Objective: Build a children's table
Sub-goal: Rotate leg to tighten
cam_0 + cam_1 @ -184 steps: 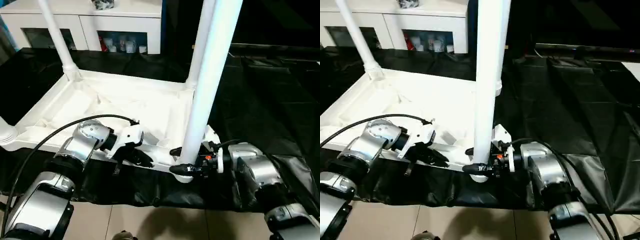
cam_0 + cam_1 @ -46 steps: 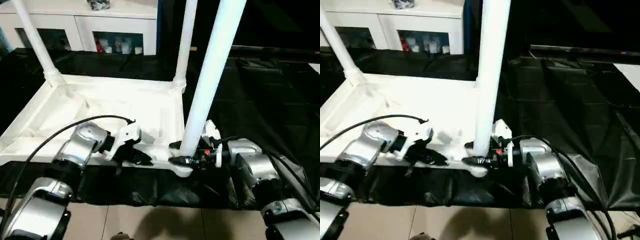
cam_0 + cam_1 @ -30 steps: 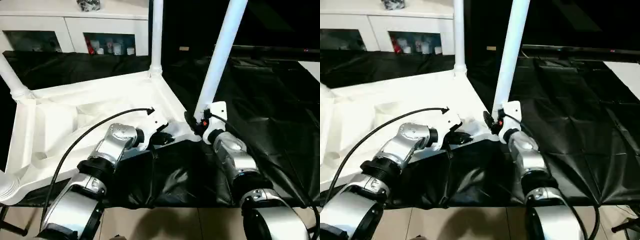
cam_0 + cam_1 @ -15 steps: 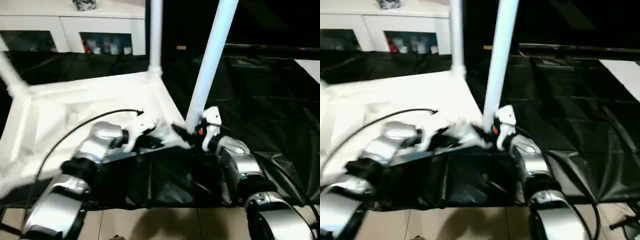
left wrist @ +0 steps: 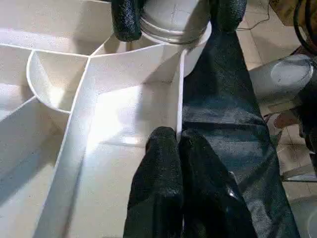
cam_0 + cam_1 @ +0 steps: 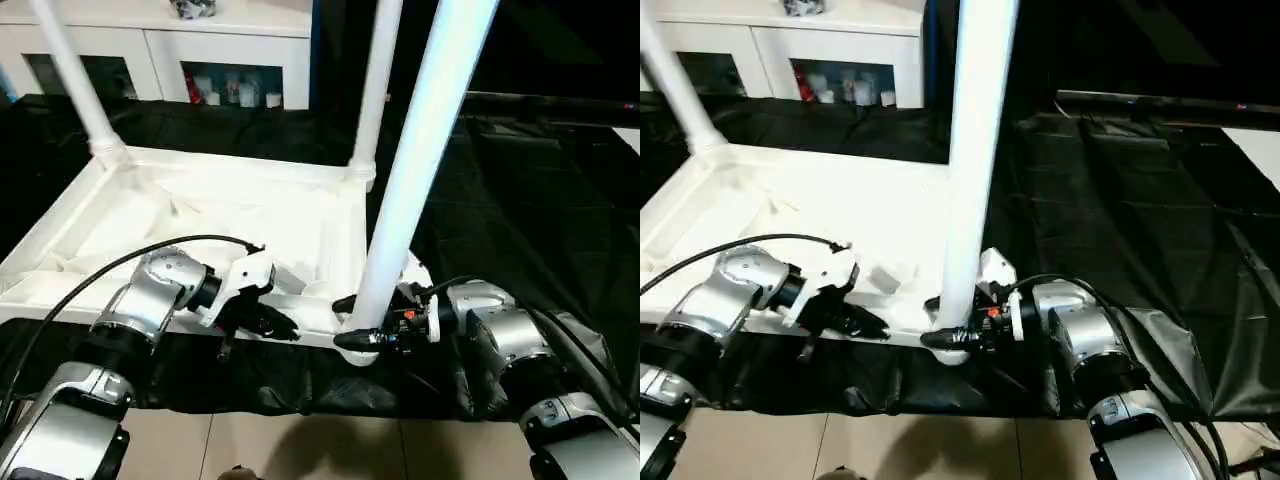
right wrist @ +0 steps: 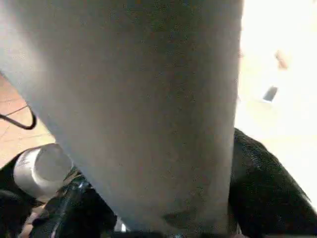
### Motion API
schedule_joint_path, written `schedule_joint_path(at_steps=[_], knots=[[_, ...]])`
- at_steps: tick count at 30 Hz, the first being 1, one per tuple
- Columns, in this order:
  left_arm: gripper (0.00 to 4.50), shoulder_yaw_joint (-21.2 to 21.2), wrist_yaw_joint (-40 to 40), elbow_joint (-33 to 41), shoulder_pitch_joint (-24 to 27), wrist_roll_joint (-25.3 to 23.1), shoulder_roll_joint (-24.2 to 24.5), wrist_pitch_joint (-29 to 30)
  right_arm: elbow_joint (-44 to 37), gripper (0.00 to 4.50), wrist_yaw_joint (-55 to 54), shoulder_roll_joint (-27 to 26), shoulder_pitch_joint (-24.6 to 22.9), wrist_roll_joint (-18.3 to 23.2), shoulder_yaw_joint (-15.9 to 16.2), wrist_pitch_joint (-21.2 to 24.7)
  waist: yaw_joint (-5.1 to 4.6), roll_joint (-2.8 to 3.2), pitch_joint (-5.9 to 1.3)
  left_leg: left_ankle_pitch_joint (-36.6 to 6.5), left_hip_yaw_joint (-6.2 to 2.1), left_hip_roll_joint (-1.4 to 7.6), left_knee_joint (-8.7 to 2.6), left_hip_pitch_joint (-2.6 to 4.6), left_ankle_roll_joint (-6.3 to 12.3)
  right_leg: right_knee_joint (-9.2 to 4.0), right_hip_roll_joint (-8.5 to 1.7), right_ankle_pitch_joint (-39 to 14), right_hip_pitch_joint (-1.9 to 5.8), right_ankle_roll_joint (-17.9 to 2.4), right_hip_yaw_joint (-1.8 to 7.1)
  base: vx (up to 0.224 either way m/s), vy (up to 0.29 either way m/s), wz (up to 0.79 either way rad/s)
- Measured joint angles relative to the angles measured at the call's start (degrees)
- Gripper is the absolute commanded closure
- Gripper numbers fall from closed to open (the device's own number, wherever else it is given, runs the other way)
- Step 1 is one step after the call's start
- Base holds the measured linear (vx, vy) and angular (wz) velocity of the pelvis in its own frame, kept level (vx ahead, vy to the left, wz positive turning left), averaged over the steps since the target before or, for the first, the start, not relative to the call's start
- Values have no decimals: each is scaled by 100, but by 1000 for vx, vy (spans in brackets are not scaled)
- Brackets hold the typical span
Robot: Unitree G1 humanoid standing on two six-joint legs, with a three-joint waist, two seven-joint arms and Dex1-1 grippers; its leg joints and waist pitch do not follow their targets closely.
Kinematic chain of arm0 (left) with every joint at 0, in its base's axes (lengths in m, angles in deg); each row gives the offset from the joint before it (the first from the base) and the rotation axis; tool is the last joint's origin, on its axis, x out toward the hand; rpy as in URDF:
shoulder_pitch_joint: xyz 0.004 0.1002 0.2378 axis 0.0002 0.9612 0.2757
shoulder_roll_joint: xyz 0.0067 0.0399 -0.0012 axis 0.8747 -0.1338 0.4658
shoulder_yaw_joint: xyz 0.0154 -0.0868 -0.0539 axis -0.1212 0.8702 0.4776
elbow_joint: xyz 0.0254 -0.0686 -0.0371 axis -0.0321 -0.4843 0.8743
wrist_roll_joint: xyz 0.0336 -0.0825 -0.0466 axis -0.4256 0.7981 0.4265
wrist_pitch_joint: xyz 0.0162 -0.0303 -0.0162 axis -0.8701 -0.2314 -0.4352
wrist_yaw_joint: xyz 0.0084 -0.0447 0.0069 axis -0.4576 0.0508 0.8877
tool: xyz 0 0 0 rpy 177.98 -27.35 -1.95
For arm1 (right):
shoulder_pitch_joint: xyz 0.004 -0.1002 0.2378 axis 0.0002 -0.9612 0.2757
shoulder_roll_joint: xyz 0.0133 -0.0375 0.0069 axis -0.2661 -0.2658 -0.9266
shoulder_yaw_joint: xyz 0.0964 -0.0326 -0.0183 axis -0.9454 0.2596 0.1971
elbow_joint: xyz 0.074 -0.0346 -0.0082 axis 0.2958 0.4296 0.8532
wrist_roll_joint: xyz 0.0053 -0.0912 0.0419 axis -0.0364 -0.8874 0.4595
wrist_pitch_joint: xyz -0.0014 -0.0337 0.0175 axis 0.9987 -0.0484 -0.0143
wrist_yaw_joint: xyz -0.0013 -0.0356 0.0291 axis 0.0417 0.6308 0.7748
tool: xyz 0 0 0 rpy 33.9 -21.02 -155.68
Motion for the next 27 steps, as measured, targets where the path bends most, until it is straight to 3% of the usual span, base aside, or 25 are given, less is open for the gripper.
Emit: schedule_joint_path(at_steps=[8, 13, 15, 20, 27], knots=[[450, 4, -29, 81, 1, 13, -74, 28, -360, 204, -21, 51, -133, 31, -35, 163, 58, 0, 0, -1, 1, 0, -3, 0, 0, 0, -1, -2, 0, 3, 0, 0, 0, 0], [450, 42, -868, -258, -191, -150, -326, 48, -120, 217, -1094, -232, -153, 149, -615, 159, 89, -2, 0, 7, 2, 1, 7, 6, -8, 9, -1, -11, 12, 22, 1, 0, 0, 0], [450, 91, -1319, -432, -334, -231, -506, 127, 135, 226, -1931, -458, -75, 178, -938, -7, 42, -1, 1, 10, -1, 1, 18, 12, -12, 12, -2, -8, 4, 22, 1, 0, 0, 0], [450, 203, -2364, -614, -500, -345, -967, 381, 602, 239, -3991, -838, 188, 47, -1339, -416, -119, -13, 4, 9, 0, 0, 2, 1, -15, 6, -2, -6, -7, 23, 1, 0, 0, 0], [450, 280, -2986, -758, -570, -410, -1259, 437, 979, 241, -5470, -1146, 404, -322, -1423, -834, -162, -7, 1, 7, 13, 0, -27, -1, -13, 4, 0, -9, -2, -2, 1, 0, 0, 0]])
